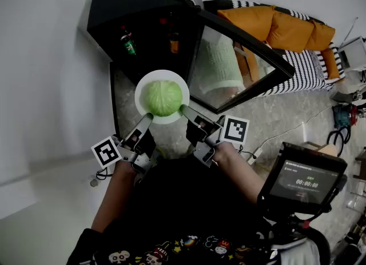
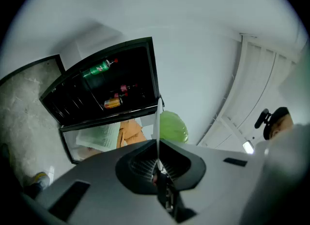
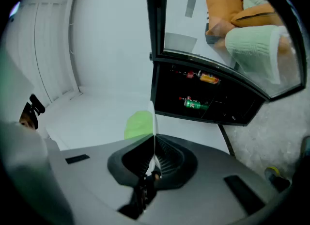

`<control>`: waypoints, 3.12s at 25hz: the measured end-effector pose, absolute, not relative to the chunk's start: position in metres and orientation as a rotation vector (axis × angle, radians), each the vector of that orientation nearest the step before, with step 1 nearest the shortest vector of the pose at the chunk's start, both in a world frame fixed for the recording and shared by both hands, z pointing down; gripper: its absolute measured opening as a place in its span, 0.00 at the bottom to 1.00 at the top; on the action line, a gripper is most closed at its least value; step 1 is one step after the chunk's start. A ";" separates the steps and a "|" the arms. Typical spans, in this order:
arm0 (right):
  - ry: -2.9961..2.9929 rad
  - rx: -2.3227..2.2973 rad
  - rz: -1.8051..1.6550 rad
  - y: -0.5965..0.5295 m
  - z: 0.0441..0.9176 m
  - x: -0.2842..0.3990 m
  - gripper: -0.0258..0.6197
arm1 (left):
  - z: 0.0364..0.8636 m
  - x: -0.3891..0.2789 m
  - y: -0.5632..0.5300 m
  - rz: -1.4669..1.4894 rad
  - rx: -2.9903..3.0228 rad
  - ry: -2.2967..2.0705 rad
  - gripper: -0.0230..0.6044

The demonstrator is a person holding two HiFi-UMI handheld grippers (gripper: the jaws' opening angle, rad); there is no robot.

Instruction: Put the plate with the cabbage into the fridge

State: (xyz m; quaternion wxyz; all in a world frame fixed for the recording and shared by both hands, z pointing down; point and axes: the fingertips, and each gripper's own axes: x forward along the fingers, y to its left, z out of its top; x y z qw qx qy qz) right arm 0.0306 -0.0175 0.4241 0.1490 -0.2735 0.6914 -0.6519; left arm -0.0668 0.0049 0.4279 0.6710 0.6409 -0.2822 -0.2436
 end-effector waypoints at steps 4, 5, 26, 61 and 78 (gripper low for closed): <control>1.985 -0.779 -1.884 -0.016 0.426 0.030 0.07 | 0.429 -0.067 0.006 -0.552 1.442 -0.632 0.06; 1.989 -0.776 -1.882 -0.016 0.425 0.029 0.07 | 0.429 -0.067 0.006 -0.554 1.440 -0.631 0.06; 1.965 -0.792 -1.904 -0.014 0.431 0.032 0.07 | 0.432 -0.065 0.008 -0.541 1.423 -0.627 0.06; 1.985 -0.831 -1.945 -0.022 0.437 0.031 0.07 | 0.443 -0.065 0.003 -0.571 1.387 -0.609 0.06; 1.937 -0.814 -1.984 -0.011 0.449 0.032 0.07 | 0.449 -0.064 0.012 -0.525 1.377 -0.623 0.06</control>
